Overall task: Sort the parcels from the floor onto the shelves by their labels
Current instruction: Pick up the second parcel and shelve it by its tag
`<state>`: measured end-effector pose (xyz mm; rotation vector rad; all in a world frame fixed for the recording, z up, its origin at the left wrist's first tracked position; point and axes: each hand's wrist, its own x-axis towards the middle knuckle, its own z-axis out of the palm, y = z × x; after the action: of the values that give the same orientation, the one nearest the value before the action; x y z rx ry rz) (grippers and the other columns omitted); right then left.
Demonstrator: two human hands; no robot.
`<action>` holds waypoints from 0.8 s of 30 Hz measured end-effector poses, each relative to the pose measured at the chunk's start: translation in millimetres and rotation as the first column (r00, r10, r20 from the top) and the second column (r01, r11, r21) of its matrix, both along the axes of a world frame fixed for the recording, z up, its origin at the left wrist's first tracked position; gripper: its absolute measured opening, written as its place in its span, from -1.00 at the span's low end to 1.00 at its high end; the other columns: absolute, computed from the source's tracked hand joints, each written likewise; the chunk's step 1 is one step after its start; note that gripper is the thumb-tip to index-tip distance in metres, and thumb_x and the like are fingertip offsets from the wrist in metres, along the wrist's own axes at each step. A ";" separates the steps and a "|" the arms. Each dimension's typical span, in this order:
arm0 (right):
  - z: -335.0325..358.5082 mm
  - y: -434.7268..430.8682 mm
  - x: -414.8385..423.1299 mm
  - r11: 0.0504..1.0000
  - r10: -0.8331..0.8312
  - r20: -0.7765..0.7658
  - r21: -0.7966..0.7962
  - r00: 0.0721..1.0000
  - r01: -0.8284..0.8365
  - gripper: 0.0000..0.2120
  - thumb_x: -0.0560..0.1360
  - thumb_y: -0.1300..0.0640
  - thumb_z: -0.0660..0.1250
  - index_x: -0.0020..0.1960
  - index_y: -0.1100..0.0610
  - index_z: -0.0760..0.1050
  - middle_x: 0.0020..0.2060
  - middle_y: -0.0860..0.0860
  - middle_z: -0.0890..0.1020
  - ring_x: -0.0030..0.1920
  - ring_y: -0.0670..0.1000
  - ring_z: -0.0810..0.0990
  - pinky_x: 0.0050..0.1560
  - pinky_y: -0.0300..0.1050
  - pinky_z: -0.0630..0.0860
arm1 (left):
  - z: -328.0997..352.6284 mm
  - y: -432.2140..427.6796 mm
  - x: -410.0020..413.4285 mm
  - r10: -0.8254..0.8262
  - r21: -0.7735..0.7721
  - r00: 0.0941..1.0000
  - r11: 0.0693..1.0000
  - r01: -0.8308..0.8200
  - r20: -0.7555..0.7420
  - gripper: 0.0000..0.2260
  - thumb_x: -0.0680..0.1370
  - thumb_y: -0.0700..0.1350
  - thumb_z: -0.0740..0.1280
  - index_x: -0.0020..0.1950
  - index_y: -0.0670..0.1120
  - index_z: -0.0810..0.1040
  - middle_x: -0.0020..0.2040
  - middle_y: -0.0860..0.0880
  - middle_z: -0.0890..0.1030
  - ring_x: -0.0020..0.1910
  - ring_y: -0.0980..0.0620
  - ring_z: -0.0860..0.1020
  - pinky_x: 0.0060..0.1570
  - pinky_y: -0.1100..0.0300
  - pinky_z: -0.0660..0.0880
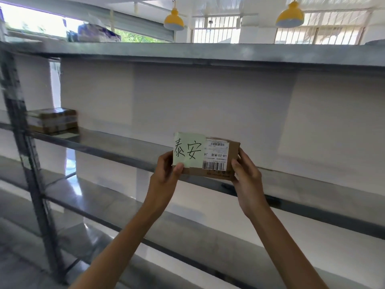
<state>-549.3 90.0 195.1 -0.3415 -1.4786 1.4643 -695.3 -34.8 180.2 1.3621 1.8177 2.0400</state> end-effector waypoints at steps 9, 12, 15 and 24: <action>-0.2 -51.6 -69.5 0.976 0.209 0.011 -0.073 0.978 -0.207 -0.60 0.59 0.32 0.15 0.41 0.15 0.36 0.26 0.10 0.56 0.23 0.04 0.56 0.22 0.03 0.51 | -8.7 -71.7 -51.8 0.159 -0.030 0.986 0.987 -0.158 0.040 -0.75 0.61 -0.04 0.15 0.28 -0.04 0.33 0.11 0.15 0.52 0.02 0.26 0.54 -0.03 0.49 0.49; -2.9 -72.5 -93.7 0.965 0.250 0.019 -0.093 0.968 -0.247 -0.60 0.58 0.34 0.14 0.40 0.16 0.36 0.26 0.11 0.56 0.22 0.09 0.55 0.20 0.07 0.52 | -10.0 -93.5 -73.4 0.181 -0.045 0.976 0.983 -0.177 0.117 -0.79 0.62 -0.07 0.13 0.25 -0.05 0.32 0.11 0.10 0.51 0.01 0.21 0.53 -0.08 0.50 0.49; -8.6 -91.3 -117.9 0.957 0.269 0.022 -0.123 0.963 -0.264 -0.61 0.58 0.35 0.14 0.39 0.16 0.37 0.23 0.11 0.56 0.23 0.11 0.55 0.20 0.02 0.53 | -11.8 -114.3 -94.5 0.215 -0.085 0.970 0.975 -0.205 0.118 -0.75 0.63 -0.07 0.13 0.29 -0.09 0.30 0.12 0.08 0.50 -0.02 0.21 0.52 -0.11 0.47 0.49; -30.9 -143.5 -191.3 0.943 0.297 0.102 -0.188 0.949 -0.275 -0.63 0.59 0.32 0.13 0.37 0.16 0.38 0.16 0.09 0.58 0.04 -0.07 0.59 -0.10 -0.20 0.55 | -41.7 -181.9 -165.9 0.236 -0.265 0.971 0.940 -0.216 0.047 -0.66 0.59 0.01 0.19 0.32 -0.09 0.31 0.24 0.02 0.53 0.20 0.02 0.50 0.25 0.05 0.48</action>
<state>-740.6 -53.5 164.2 -0.3406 -1.5566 1.8401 -861.1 -216.8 138.5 1.0322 2.1993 1.8360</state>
